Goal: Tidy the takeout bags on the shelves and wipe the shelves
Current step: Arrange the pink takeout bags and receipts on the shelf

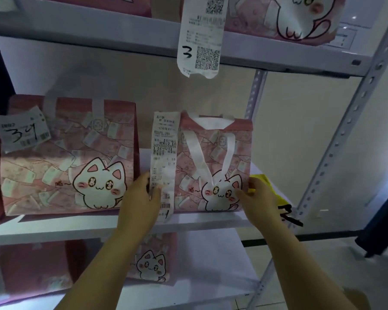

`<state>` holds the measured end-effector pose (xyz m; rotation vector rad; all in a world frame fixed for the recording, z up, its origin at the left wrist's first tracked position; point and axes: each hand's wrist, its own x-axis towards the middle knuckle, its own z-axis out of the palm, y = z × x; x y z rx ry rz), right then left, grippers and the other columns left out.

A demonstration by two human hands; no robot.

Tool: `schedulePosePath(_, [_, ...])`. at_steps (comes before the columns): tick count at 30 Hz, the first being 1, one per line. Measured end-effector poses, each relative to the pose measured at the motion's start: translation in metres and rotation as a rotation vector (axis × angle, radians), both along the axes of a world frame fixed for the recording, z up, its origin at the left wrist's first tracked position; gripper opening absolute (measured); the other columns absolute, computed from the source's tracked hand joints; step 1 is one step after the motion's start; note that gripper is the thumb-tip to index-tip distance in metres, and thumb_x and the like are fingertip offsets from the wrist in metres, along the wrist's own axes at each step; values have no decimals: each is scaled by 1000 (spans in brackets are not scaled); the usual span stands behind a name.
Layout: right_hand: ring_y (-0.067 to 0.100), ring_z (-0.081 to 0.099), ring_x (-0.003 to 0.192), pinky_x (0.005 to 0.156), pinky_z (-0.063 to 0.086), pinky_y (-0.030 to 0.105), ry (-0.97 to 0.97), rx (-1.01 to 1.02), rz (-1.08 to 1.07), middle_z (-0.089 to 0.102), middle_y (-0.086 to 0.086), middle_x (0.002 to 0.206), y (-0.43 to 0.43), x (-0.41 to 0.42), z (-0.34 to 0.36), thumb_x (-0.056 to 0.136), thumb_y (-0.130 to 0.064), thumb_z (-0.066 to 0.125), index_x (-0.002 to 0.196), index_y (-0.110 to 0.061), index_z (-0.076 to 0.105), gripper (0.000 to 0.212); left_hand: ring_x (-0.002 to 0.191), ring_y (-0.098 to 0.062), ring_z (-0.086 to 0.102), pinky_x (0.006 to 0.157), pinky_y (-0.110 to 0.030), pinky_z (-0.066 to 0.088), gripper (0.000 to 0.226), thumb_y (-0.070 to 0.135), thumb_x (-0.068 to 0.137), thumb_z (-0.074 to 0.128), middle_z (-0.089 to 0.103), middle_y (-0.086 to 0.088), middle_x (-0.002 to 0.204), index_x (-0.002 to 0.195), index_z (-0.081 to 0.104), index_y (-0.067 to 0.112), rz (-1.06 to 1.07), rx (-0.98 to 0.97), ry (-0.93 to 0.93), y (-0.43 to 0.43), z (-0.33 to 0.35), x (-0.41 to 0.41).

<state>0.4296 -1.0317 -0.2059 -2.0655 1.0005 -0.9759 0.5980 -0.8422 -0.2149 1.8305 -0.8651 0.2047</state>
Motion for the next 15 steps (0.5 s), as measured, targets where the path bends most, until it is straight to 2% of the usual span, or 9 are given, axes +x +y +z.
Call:
schedulePosePath(3, [2,58,69,56,47,25,-54,-1,-31,56,-16,75,2,-3,-4,90,-23,54,85,-24,60,8,83,-12,59,66,-22,45,26,16,91,54,61,5,98,117,55,16,16,-13,41,2,-2,-2])
schedulePosePath(5, [6,60,70,58,49,27,-81,16,-78,60,-17,77,6,-10,-3,92,-24,50,88,-24,61,12,82,-14,60,65,-22,45,22,16,90,56,62,2,96,112,56,14,28,-9,49,5,-1,-6])
schedulePosePath(7, [5,61,69,58,51,27,-117,30,-110,64,-15,77,13,-20,-2,93,-28,50,91,-25,64,15,78,-9,58,61,-15,41,17,16,90,57,61,4,93,107,58,14,36,-9,43,11,1,-14])
schedulePosePath(10, [-1,61,69,54,50,26,-138,2,-96,64,-19,78,30,-42,0,93,-31,51,92,-28,64,14,75,-4,57,60,-15,41,13,17,89,59,61,7,89,102,59,17,33,-21,44,28,3,-30])
schedulePosePath(13, [-11,59,68,48,40,9,-161,-36,-83,62,-24,75,55,-68,3,92,-28,53,84,-37,59,13,75,4,55,59,-11,40,14,18,88,60,61,12,86,102,58,21,11,-37,40,51,3,-51])
schedulePosePath(15, [-9,59,69,48,38,8,-175,-62,-84,62,-24,78,72,-85,2,91,-26,55,85,-37,58,13,76,9,55,59,-12,41,15,22,88,60,60,20,84,101,57,27,2,-55,41,70,2,-66])
